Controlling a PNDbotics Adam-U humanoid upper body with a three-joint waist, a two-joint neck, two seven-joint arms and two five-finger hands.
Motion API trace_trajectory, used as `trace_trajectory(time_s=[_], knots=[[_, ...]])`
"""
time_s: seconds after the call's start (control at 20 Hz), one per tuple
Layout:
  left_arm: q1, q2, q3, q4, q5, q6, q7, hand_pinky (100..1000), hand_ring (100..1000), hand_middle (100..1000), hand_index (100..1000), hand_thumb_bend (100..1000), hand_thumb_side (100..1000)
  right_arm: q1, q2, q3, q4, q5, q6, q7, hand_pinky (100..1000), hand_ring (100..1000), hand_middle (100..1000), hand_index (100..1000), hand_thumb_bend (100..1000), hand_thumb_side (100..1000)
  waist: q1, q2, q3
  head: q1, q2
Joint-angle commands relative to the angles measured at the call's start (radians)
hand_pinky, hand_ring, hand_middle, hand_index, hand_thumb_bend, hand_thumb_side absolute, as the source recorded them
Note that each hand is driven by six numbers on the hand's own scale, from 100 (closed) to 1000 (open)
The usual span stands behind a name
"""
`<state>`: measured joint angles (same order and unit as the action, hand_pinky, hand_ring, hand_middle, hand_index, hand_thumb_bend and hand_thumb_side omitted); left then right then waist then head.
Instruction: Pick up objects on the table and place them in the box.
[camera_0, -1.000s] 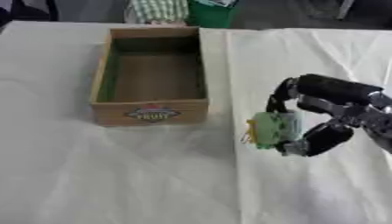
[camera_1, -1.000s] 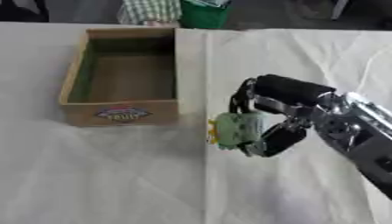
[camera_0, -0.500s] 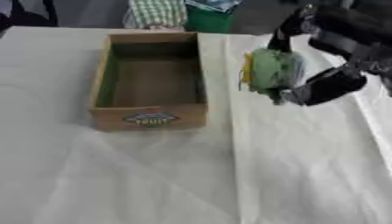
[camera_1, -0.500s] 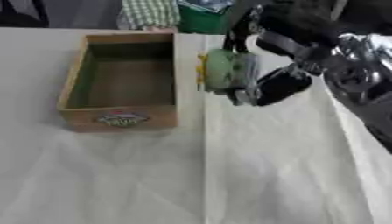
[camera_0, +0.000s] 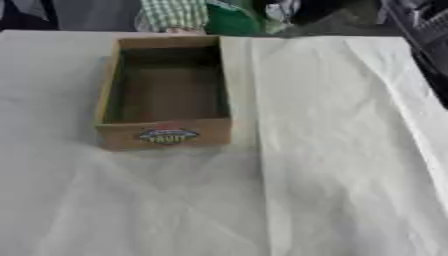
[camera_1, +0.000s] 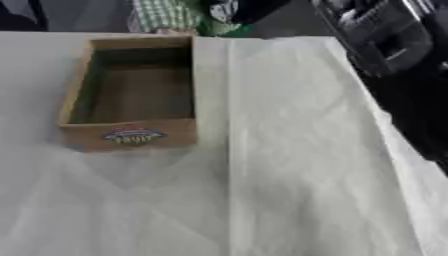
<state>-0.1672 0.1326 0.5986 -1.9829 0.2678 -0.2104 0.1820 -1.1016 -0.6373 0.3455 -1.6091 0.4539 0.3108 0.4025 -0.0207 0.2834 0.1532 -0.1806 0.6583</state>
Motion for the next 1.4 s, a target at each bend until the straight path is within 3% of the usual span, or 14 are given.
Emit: trace_trajectory(time_s=[0.05, 0.5, 0.8, 1.0, 1.4], knots=[[0.0, 0.016, -0.005, -0.017, 0.01, 0.0, -0.011, 756, 531, 521, 705, 100, 567, -0.059, 0.059, -0.012, 0.124, 0.043, -0.025, -0.021, 831, 675, 386, 611, 100, 100, 0.002, -0.013, 0.005, -0.038, 0.001], [0.0, 0.007, -0.011, -0.017, 0.022, 0.001, -0.032, 759, 531, 521, 705, 100, 566, -0.153, 0.212, -0.029, 0.395, 0.15, -0.109, -0.061, 831, 678, 386, 611, 100, 100, -0.001, 0.012, 0.036, -0.092, -0.029], [-0.001, 0.005, -0.012, -0.017, 0.025, 0.001, -0.036, 761, 532, 522, 705, 100, 566, -0.162, 0.233, -0.04, 0.447, 0.174, -0.139, -0.077, 838, 686, 391, 618, 100, 100, -0.001, 0.017, 0.042, -0.102, -0.035], [-0.016, -0.003, -0.022, -0.017, 0.033, 0.003, -0.049, 762, 532, 522, 705, 100, 564, -0.179, 0.301, -0.046, 0.517, 0.216, -0.129, -0.108, 832, 701, 400, 625, 100, 100, -0.014, 0.037, 0.093, -0.147, -0.056], [-0.03, -0.005, -0.026, -0.017, 0.042, 0.005, -0.057, 762, 532, 522, 705, 100, 566, -0.195, 0.424, -0.067, 0.72, 0.341, -0.236, -0.158, 832, 739, 440, 662, 100, 115, -0.023, 0.043, 0.121, -0.17, -0.068]])
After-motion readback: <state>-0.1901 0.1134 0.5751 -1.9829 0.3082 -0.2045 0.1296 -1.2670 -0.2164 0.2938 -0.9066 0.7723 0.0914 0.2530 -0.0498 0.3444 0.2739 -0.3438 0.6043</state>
